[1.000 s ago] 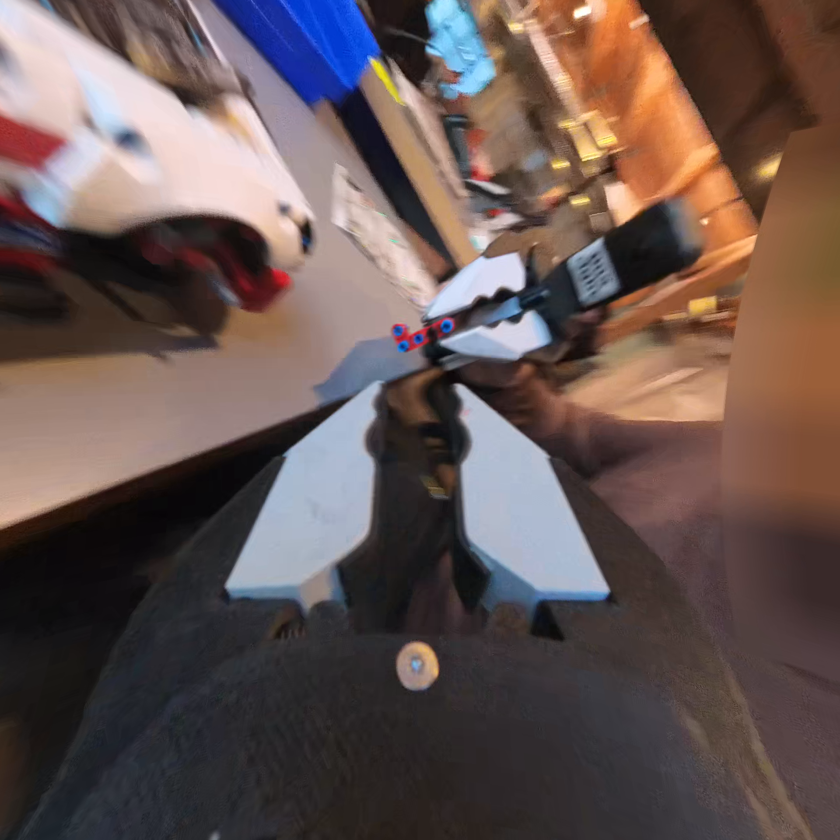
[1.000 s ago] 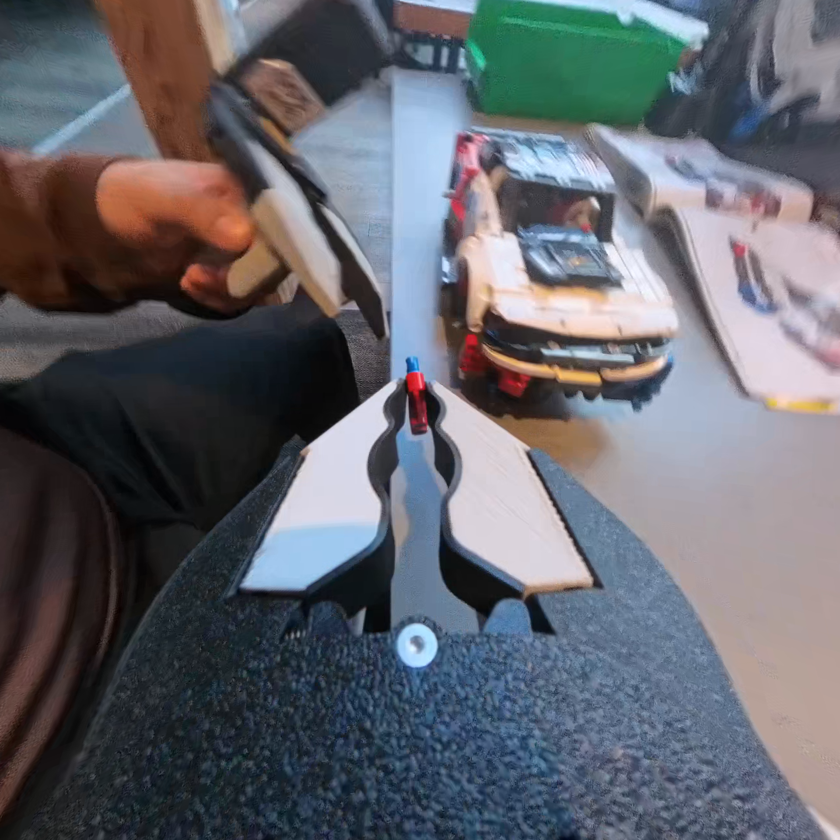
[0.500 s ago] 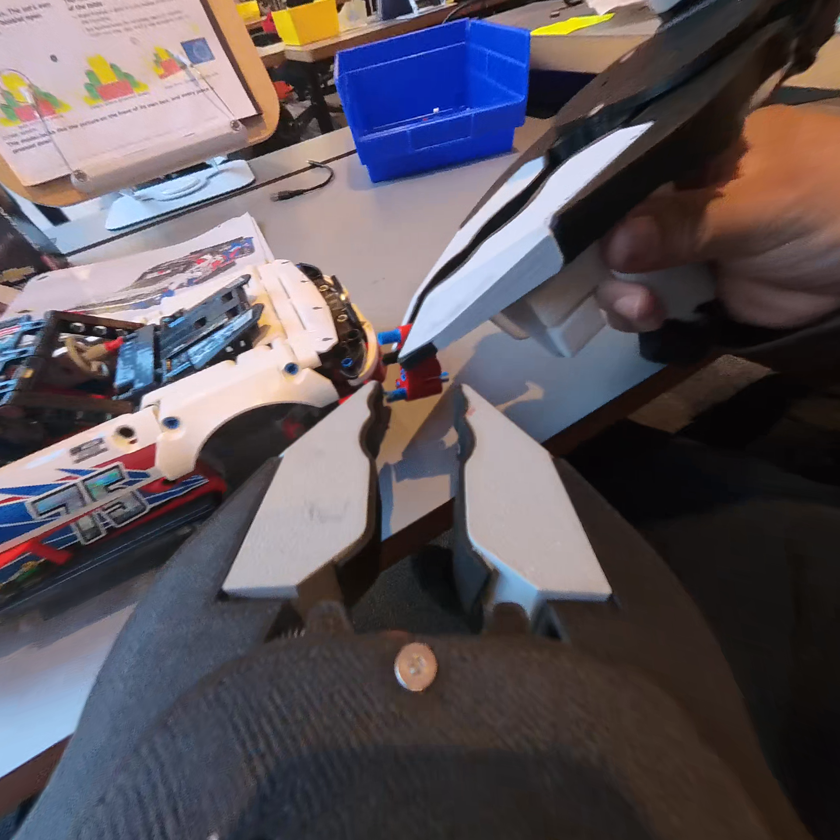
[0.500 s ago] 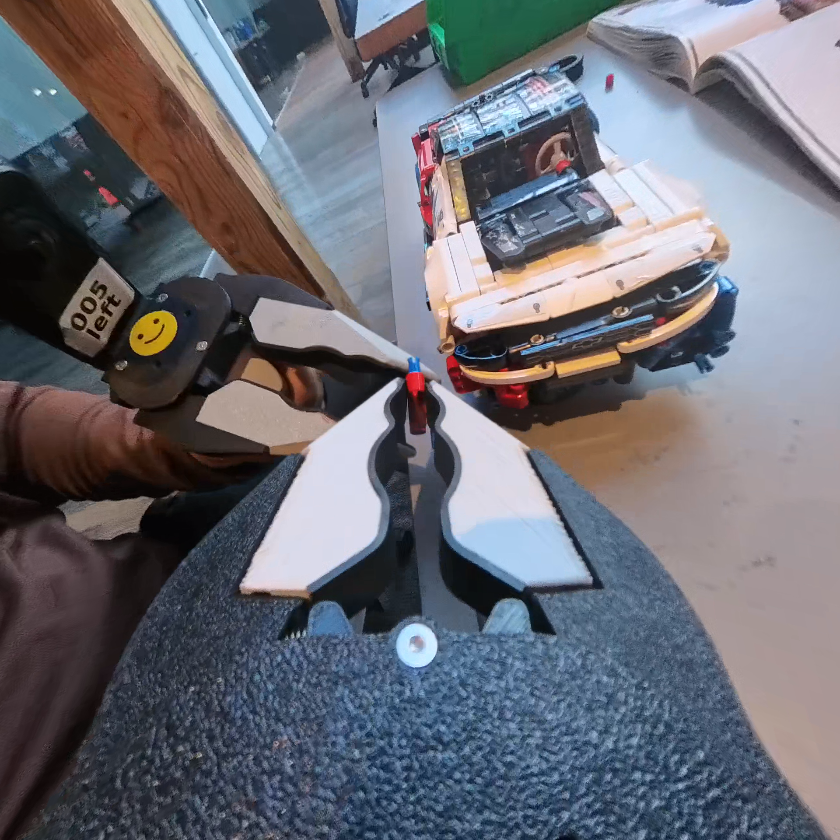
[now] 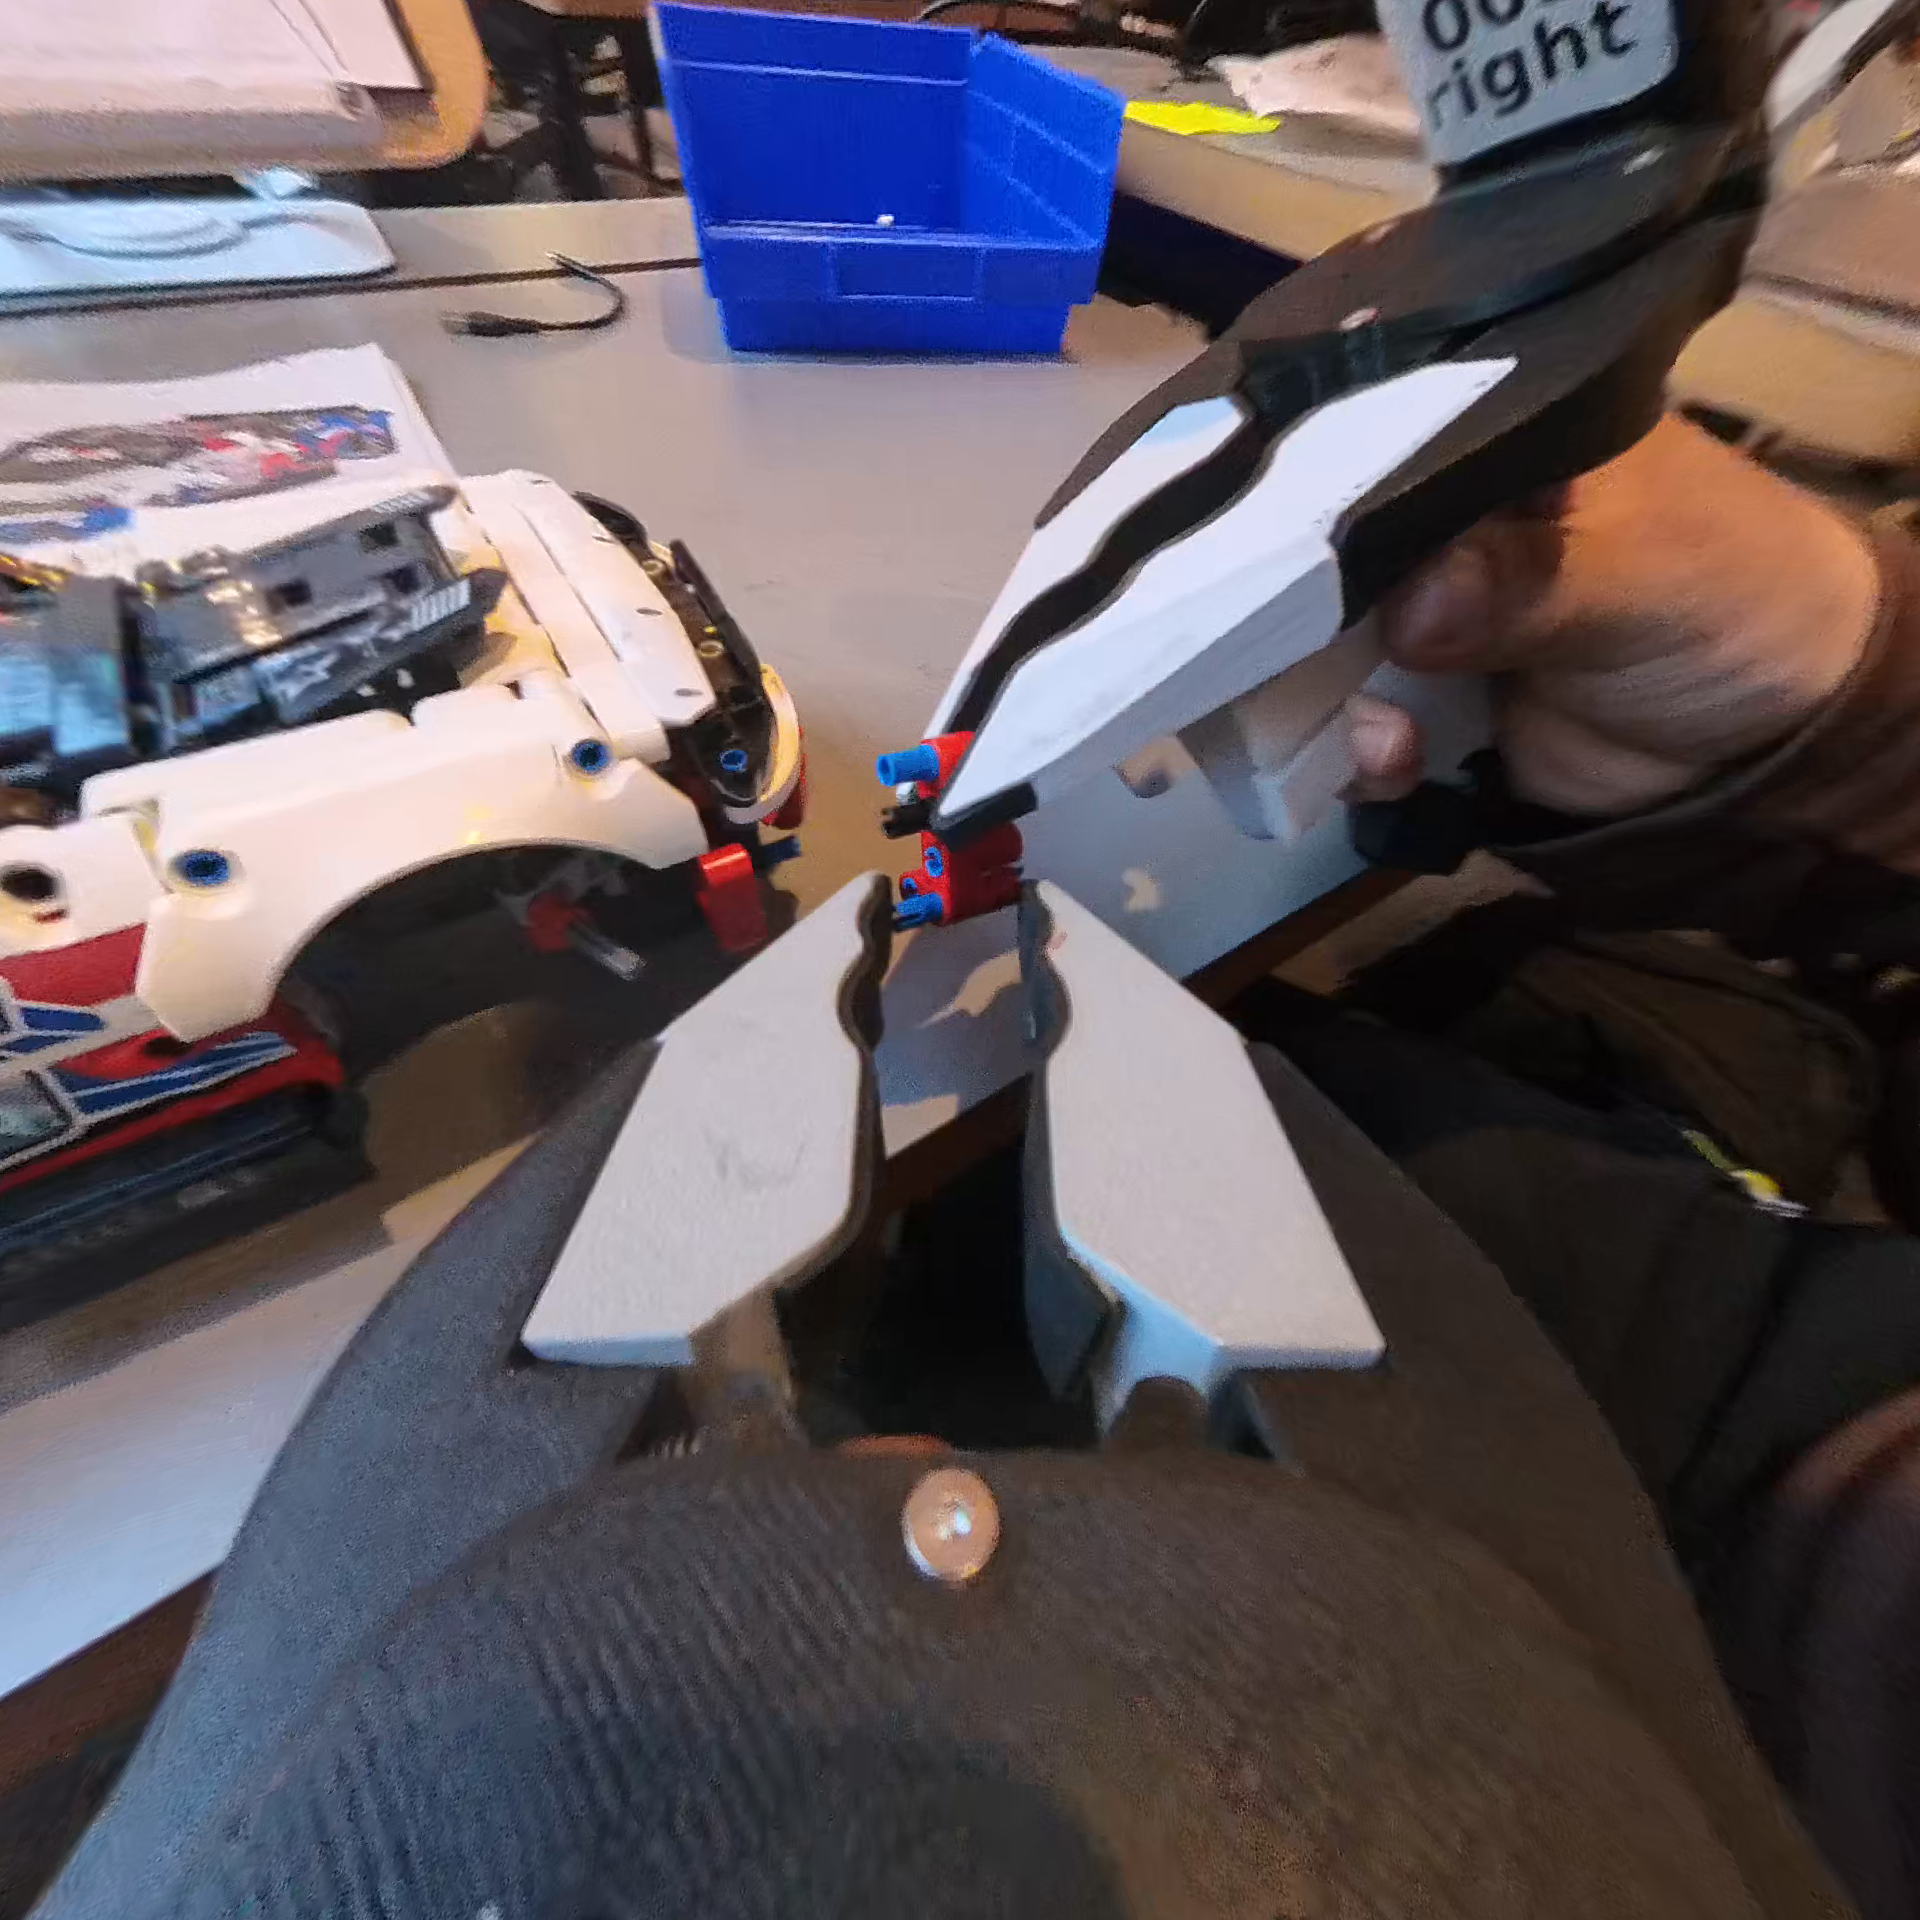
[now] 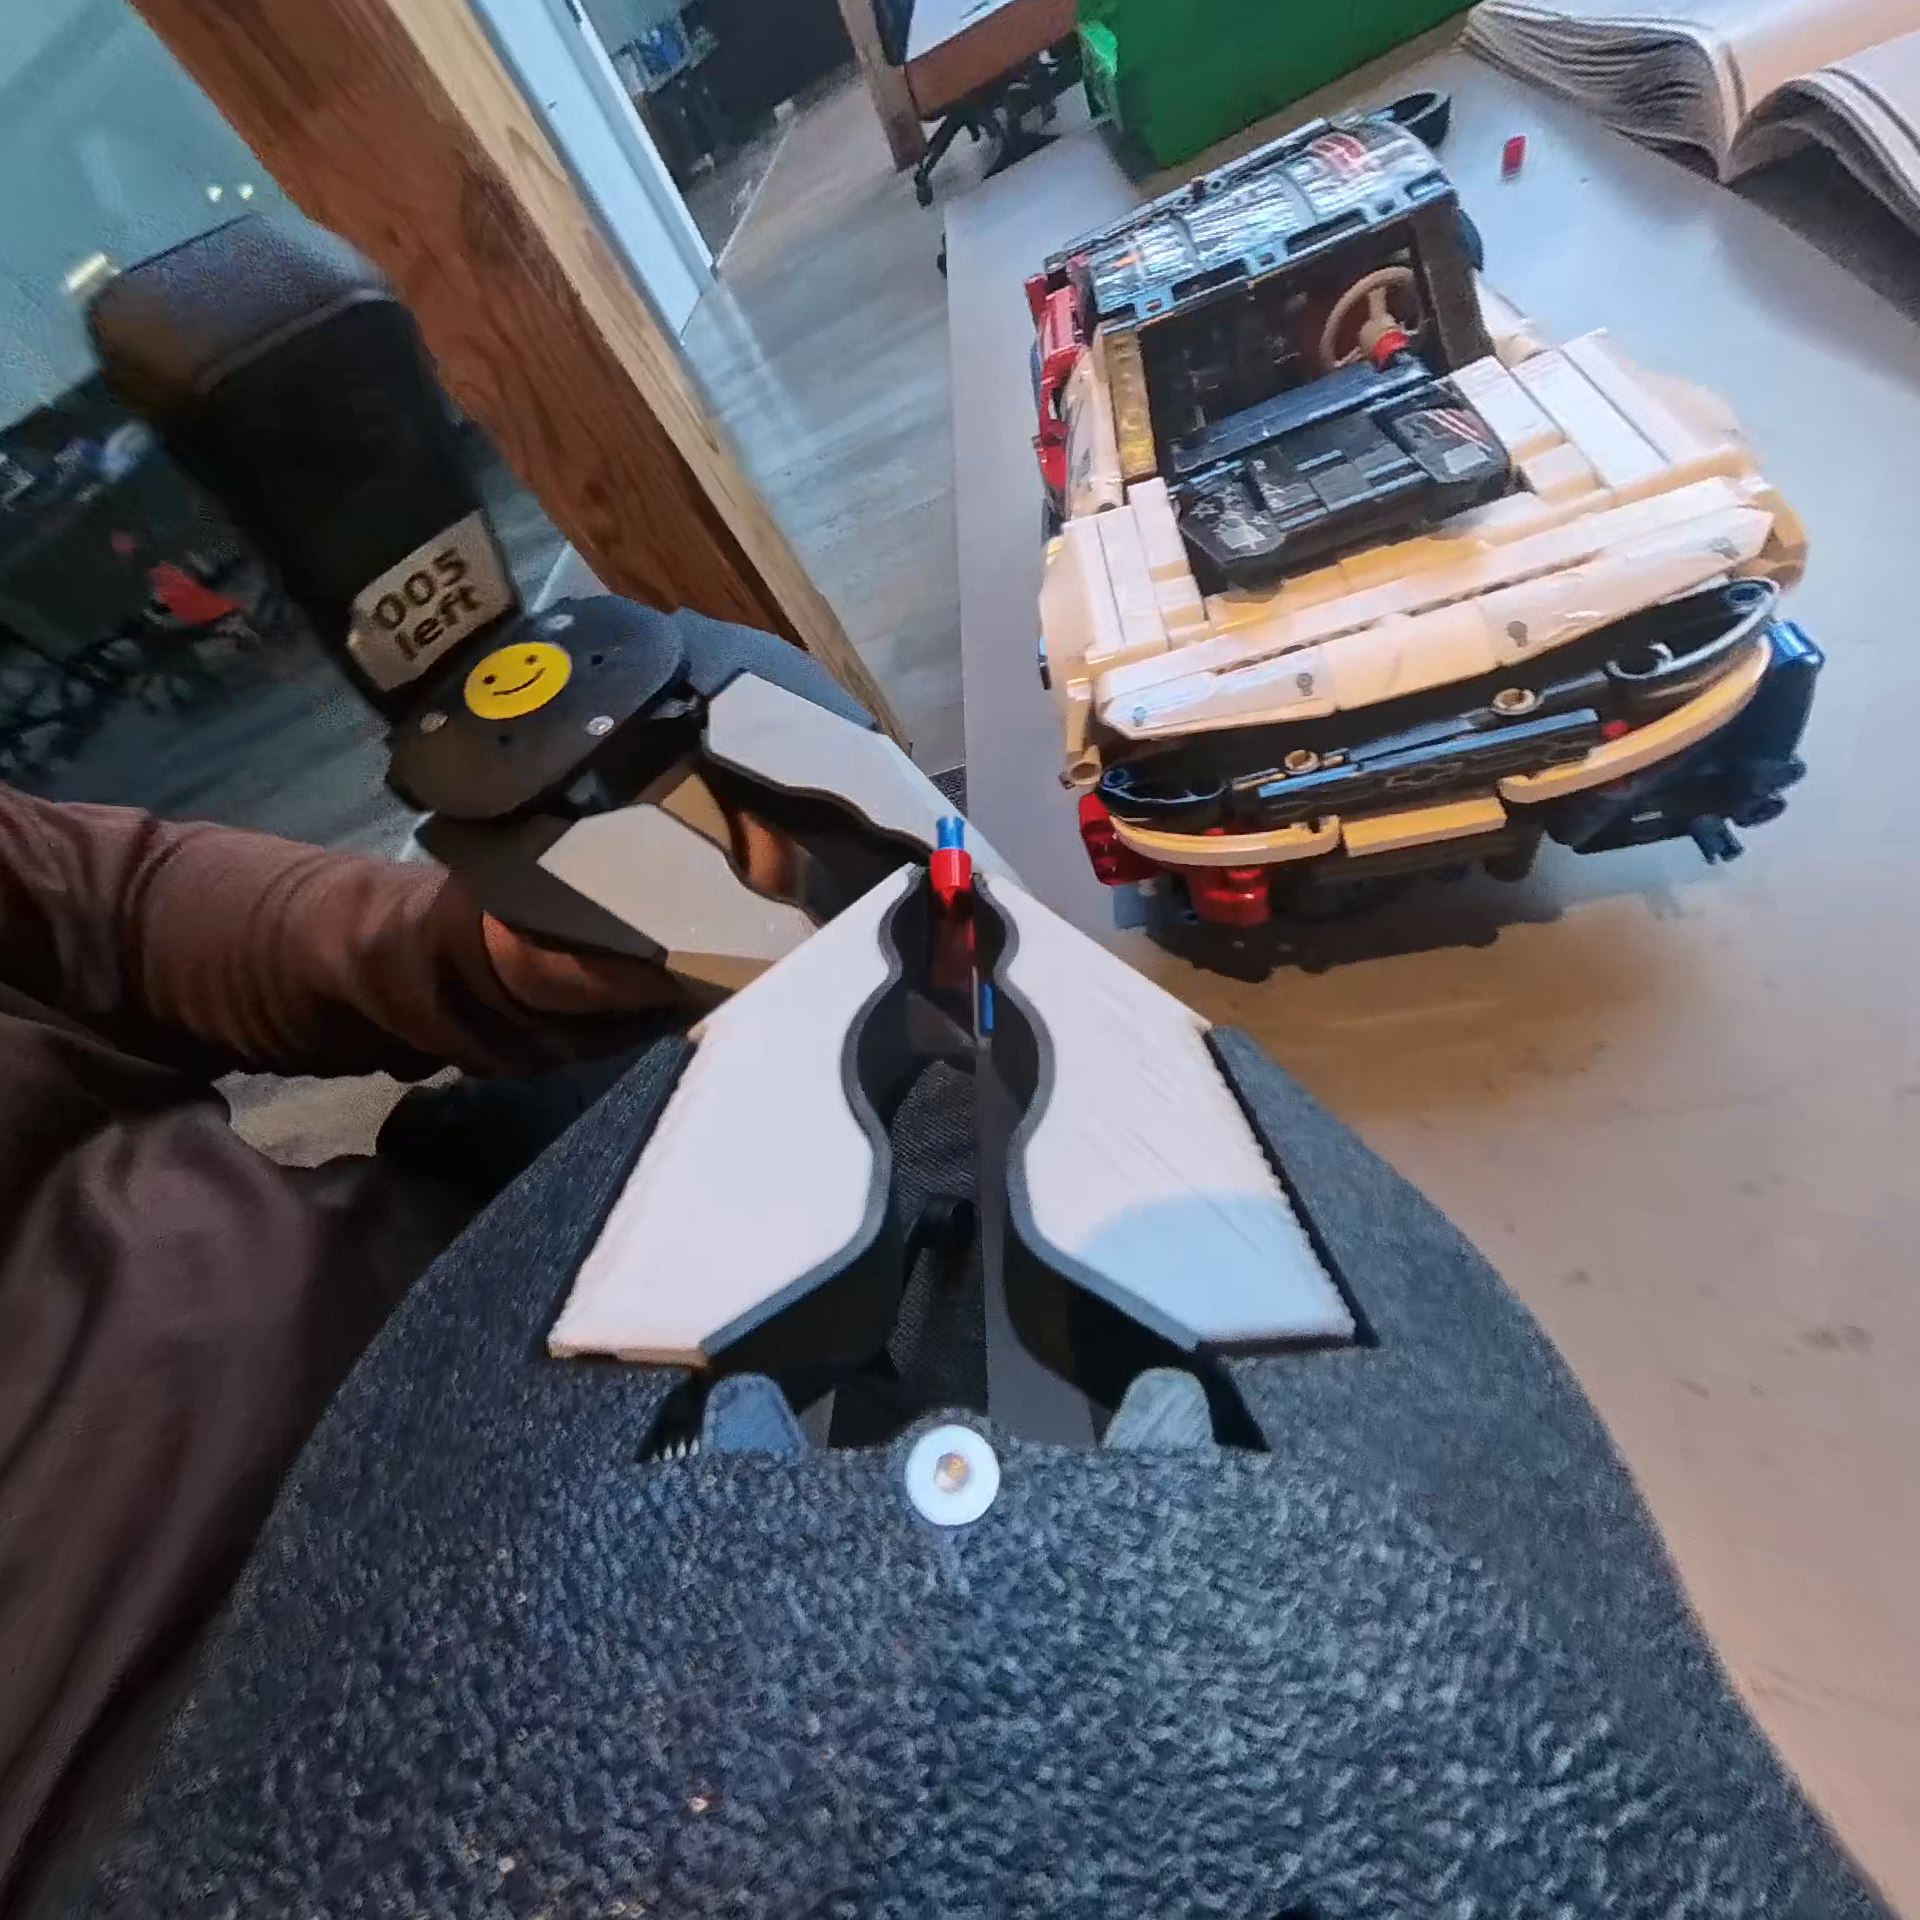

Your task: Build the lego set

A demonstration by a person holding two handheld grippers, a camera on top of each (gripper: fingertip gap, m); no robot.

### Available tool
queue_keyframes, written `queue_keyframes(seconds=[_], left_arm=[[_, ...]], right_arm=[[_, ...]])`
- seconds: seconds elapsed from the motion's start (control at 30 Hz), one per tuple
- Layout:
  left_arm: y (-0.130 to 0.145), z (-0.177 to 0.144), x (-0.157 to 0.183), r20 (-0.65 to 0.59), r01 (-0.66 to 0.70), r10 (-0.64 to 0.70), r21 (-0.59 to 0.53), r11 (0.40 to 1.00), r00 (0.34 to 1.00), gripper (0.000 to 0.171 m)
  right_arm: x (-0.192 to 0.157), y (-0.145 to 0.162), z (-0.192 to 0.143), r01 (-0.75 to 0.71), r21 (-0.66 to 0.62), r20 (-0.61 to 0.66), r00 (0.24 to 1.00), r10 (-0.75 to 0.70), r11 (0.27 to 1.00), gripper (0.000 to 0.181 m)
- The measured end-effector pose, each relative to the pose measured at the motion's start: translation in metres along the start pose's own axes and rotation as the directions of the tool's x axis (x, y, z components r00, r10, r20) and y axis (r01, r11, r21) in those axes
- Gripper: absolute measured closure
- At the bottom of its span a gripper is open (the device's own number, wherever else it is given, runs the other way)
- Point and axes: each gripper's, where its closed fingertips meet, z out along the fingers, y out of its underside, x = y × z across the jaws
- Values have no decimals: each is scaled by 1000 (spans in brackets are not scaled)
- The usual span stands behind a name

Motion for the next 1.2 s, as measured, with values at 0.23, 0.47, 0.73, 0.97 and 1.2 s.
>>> queue_keyframes(seconds=[0.23,0.47,0.73,0.97,1.2], left_arm=[[-3,-5,14,-198,98,-86,48,994,976,150],[0,-6,11,-213,112,-98,52,992,972,151],[4,-2,2,-190,109,-98,44,993,977,151],[8,2,-1,-153,60,-56,22,998,987,151],[8,-8,-10,-152,126,-123,11,992,981,148]], right_arm=[[-10,2,-2,220,-27,-15,975,-221,975,174],[1,8,0,265,-57,-79,960,-269,963,167],[6,11,-2,266,-78,-73,960,-271,961,172],[8,14,1,263,-108,-65,961,-270,959,174],[18,20,0,324,-166,-116,931,-345,931,176]])
